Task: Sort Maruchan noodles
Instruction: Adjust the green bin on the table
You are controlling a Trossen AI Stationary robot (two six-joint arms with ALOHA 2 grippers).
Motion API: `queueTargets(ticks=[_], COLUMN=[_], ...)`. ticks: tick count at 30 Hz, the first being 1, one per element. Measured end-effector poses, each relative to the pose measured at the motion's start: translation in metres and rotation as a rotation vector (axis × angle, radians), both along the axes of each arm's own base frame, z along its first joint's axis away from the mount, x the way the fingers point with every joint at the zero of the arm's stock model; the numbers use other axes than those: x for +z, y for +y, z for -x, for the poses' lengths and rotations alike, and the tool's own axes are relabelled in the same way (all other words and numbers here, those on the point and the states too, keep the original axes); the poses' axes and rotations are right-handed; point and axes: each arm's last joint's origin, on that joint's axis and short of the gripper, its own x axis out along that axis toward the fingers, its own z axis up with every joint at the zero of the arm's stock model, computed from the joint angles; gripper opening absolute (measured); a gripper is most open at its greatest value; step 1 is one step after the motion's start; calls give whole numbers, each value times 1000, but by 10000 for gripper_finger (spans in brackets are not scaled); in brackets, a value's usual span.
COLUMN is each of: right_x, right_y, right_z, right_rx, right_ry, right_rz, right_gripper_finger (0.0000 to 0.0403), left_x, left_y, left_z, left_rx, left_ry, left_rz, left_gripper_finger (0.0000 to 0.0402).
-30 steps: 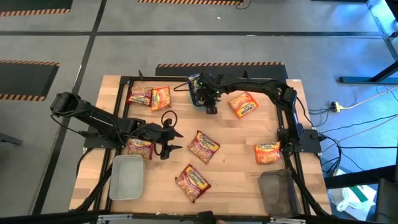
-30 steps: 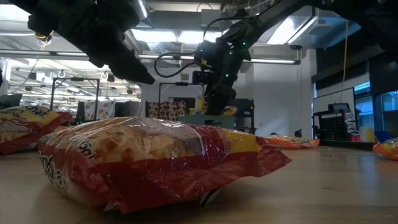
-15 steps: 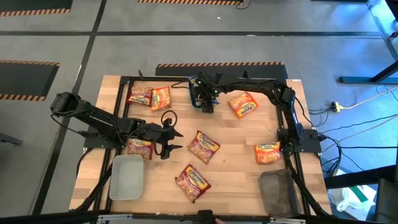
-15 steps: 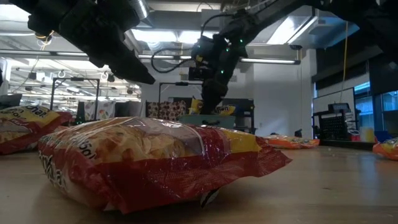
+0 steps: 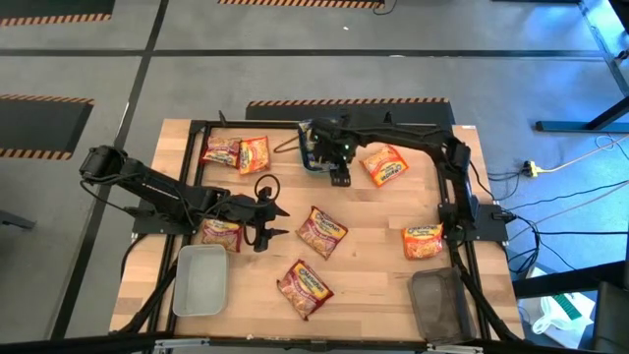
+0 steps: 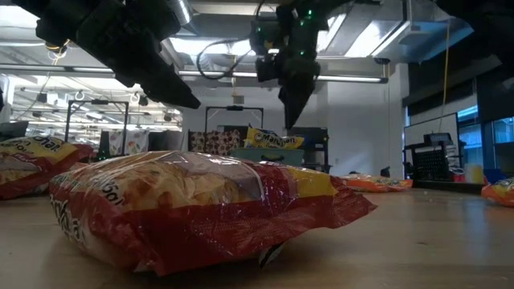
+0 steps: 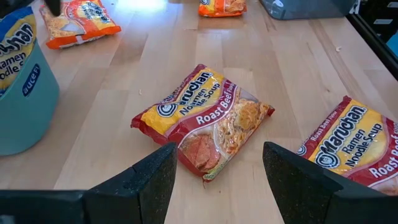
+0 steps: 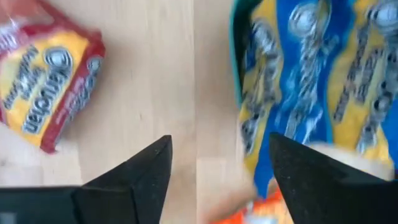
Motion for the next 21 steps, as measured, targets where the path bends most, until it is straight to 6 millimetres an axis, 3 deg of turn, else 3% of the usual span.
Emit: queueTargets(ticks=[6, 12, 16, 21], right_x=[22, 34, 17, -28], right_y=[35, 57, 59, 61], right_z=[8, 11, 13, 20], right_rx=[-41, -14, 0, 1], right_ry=[66, -11, -101, -246], right_rz=[182, 149, 98, 85], right_gripper_finger=[209, 165, 129, 79], left_x=[0, 0, 0, 0], left_y=[1, 1, 1, 1], left_z=[0, 0, 0, 0], left_rx=[17, 26, 25, 26], left_ry=[-1, -3, -3, -3], left_rz=[-10, -44, -44, -44], left_gripper_finger=[232, 232, 232, 232])
